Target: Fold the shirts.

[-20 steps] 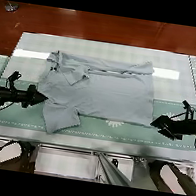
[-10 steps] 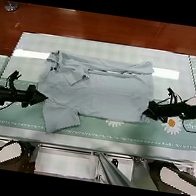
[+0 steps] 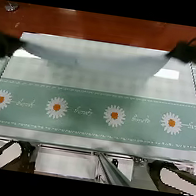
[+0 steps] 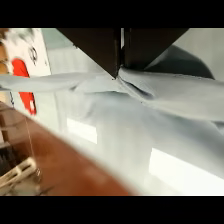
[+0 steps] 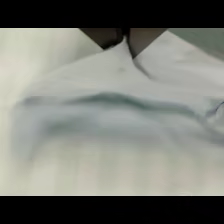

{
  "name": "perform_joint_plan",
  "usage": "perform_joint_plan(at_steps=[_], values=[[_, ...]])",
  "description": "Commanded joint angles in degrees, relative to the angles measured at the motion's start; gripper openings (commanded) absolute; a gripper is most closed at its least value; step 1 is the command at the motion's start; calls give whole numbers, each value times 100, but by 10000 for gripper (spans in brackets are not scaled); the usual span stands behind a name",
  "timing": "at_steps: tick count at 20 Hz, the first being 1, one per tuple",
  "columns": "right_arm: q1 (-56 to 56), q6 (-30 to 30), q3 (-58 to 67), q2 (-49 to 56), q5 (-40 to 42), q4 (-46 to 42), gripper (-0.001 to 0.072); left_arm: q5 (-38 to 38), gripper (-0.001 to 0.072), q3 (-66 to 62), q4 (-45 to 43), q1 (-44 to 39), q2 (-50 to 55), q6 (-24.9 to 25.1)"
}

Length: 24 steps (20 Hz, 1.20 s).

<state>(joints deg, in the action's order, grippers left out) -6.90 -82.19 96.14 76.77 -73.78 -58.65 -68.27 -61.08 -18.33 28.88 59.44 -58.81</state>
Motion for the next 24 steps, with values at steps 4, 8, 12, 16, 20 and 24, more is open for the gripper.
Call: perform_joint_plan(at_steps=[4,8,12,16,20,24], values=[[17,-269,2538,-1362,4,-721,23,946,21,-3449,-2092,2,-1097,-883],[17,-269,2173,-2597,-310,-1266,23,885,21,-3891,-3698,2,-2020,-1443],[17,-319,1923,-3307,-957,-1351,23,387,21,-3875,-4750,-496,-2804,-1720],[17,-417,1794,-3552,-1550,-1399,23,-39,21,-3873,-6194,-1429,-3156,-2190],[17,-468,1543,-3552,-1762,-1375,24,-214,21,-3233,-6778,-1784,-3152,-2363],[20,-463,11,-3521,-1587,-1032,23,63,21,-1488,-6253,-1784,-2920,-2531]])
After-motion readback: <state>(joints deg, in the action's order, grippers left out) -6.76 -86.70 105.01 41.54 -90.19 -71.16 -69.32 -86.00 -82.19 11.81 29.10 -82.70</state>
